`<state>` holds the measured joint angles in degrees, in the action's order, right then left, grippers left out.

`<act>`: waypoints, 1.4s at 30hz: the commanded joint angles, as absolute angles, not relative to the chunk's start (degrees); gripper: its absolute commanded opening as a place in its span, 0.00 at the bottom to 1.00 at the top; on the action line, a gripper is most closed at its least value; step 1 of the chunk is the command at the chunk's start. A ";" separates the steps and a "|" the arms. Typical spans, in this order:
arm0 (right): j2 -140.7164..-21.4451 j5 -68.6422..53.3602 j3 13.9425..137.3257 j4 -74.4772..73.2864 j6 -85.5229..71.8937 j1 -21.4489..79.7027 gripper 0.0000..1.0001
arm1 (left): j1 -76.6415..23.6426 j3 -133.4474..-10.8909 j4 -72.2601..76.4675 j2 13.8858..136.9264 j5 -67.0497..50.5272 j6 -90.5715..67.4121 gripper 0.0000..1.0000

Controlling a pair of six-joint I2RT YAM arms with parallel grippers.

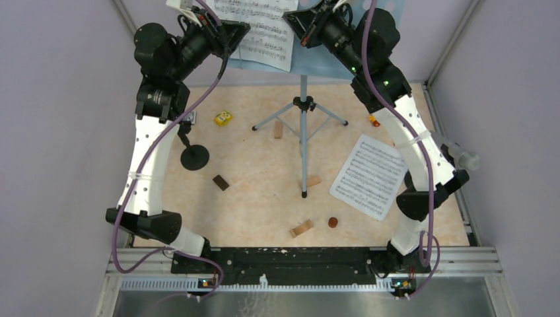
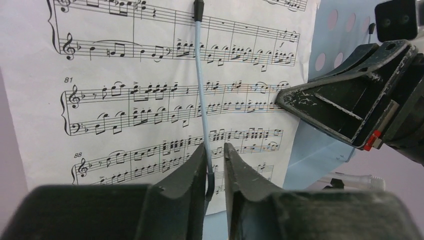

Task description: Pack up the instrument practice props

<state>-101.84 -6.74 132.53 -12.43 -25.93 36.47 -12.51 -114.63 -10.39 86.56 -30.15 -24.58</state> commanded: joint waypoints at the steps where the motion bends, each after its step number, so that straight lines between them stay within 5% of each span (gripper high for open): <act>1: -98.71 -6.26 132.63 -10.95 -24.70 36.24 0.00 | -12.30 -115.06 -7.00 87.57 -30.88 -25.40 0.17; 8: -95.93 -6.20 132.01 -10.47 -23.95 36.29 0.00 | -12.30 -114.78 -7.82 87.31 -30.16 -24.43 0.00; 16: -89.82 -4.70 127.89 -13.00 -21.53 36.30 0.00 | -12.30 -113.18 -7.30 85.30 -29.66 -23.47 0.00; 29: -59.96 8.70 93.66 -17.19 -20.44 36.23 0.00 | -12.30 -110.29 -7.43 82.99 -30.25 -22.11 0.01; 36: -41.67 16.53 71.44 -28.53 -29.53 36.25 0.00 | -12.32 -109.45 -7.91 81.58 -30.69 -21.64 0.12; 42: -29.02 25.89 54.22 -36.99 -43.32 36.23 0.00 | -12.30 -104.74 -6.19 78.54 -33.20 -20.87 0.49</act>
<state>-33.95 17.58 62.85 -29.34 -32.29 36.47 -12.40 -107.92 -8.16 82.59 -30.74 -21.76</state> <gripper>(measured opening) 0.004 0.409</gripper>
